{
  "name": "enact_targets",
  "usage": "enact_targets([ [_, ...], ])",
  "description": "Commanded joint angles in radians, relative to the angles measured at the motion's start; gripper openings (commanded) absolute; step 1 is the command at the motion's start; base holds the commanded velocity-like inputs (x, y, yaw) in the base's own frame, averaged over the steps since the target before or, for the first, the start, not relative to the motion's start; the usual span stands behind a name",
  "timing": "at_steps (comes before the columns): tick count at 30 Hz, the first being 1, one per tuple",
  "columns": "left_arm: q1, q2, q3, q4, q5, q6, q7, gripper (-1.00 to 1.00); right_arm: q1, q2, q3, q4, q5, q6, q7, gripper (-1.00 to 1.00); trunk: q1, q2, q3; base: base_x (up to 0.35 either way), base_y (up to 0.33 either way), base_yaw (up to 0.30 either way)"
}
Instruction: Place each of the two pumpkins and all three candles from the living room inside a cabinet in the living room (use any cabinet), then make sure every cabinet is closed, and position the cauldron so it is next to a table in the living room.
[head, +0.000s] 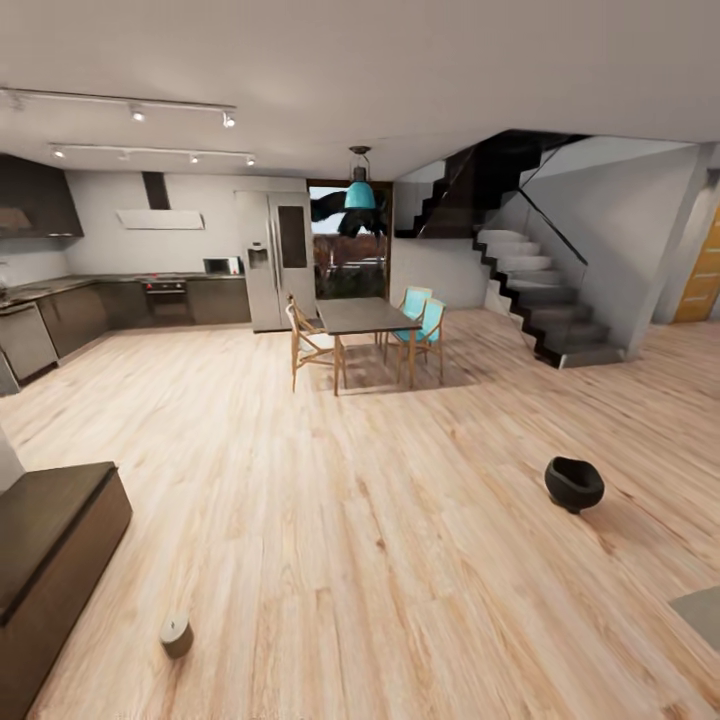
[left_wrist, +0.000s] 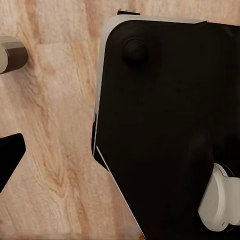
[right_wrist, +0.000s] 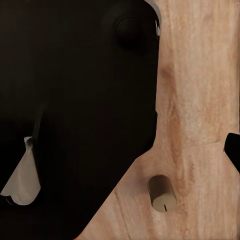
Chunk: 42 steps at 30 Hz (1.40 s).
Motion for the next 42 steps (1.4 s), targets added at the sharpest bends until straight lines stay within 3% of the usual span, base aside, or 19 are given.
enact_targets([
  [1,0.0,0.0,0.006,-0.001,0.006,-0.002,-0.001,1.0,0.0,0.0,0.0,0.001,0.0,-0.004,0.0,1.0,0.0,-0.001,-0.001,0.001,-0.008,0.289],
  [17,0.0,-0.001,0.006,0.0,0.006,-0.034,-0.001,1.0,0.0,0.0,0.0,0.001,0.0,-0.004,0.0,1.0,0.0,-0.001,-0.001,0.0,-0.001,0.289],
  [42,0.0,-0.002,0.006,-0.003,0.02,-0.039,0.005,1.0,0.0,-0.004,0.0,-0.006,0.002,-0.002,-0.011,1.0,-0.096,0.174,0.07,0.0,0.0,0.282],
])
